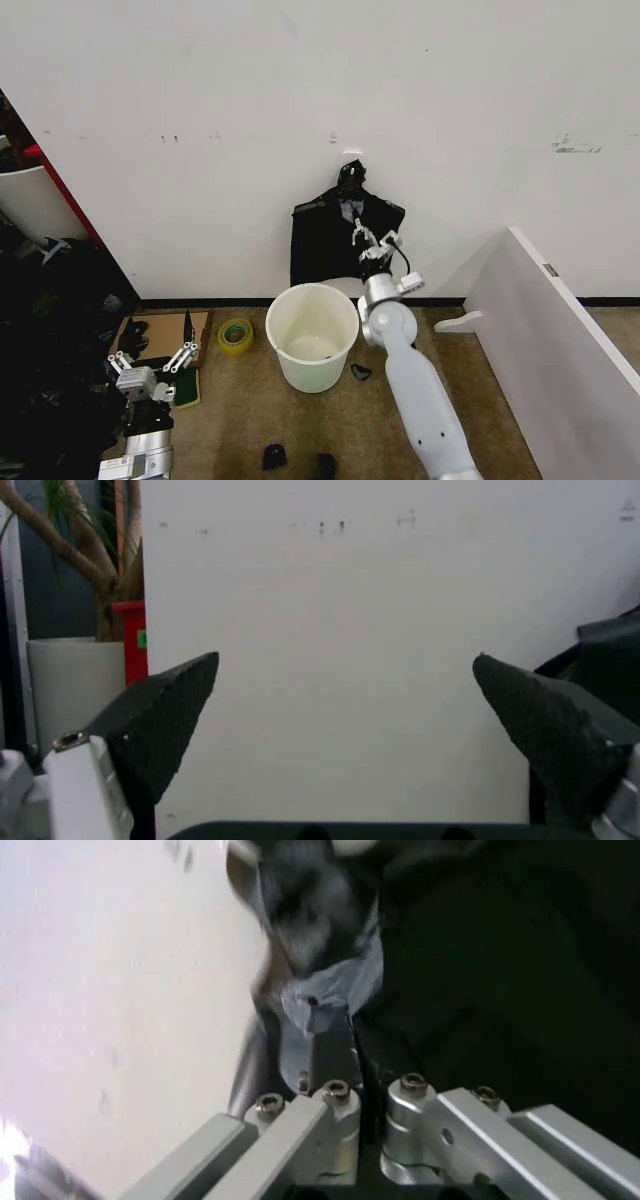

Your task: Place the garbage bag over the trash bin.

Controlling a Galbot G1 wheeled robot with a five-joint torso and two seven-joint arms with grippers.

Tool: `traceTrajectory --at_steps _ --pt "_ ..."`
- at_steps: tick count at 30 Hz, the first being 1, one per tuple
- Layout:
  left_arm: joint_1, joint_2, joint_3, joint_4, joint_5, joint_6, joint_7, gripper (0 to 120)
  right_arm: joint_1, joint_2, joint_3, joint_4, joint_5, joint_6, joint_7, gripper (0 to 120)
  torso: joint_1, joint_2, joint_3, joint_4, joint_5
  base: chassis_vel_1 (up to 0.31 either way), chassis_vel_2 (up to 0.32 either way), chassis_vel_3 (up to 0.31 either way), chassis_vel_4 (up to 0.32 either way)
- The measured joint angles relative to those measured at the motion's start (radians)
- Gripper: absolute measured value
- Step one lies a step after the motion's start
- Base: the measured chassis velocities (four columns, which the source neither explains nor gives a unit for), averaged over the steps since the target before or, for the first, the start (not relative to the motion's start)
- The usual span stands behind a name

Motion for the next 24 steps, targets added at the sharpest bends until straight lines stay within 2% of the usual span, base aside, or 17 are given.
traceTrajectory --at_steps 3,4,10,18,24 --pt "-0.001 0.000 -0.001 -0.005 -0.001 0.000 -0.003 100 -0.090 -0.075 -0.036 0.079 -0.016 0.003 0.010 0 0.000 0.000 0.000 -0.0002 -0.0004 0.000 0.000 0.000 0.000" --pt "-0.001 0.000 -0.001 -0.005 -0.001 0.000 -0.003 100 -0.090 -0.075 -0.036 0.079 -0.016 0.003 0.010 0 0.000 0.000 0.000 -0.0002 -0.0004 0.000 0.000 0.000 0.000" --pt "0.001 -0.010 0.009 -0.011 0.004 -0.002 -0.003 100 -0.253 -0.192 -0.063 0.215 -0.060 0.012 0.017 0 0.000 0.000 0.000 0.0000 -0.0002 0.000 0.000 0.000 0.000" --pt "0.000 -0.018 0.015 -0.020 0.021 0.000 0.000 100 -0.407 -0.271 -0.066 0.299 -0.223 0.008 0.082 0 0.000 0.000 0.000 -0.0001 -0.0001 0.000 0.000 0.000 0.000" --pt "-0.002 -0.020 0.015 -0.020 0.021 0.001 0.001 100 -0.463 -0.311 -0.068 0.335 -0.260 0.010 0.096 0 0.000 0.000 0.000 0.0000 -0.0003 0.000 0.000 0.000 0.000"
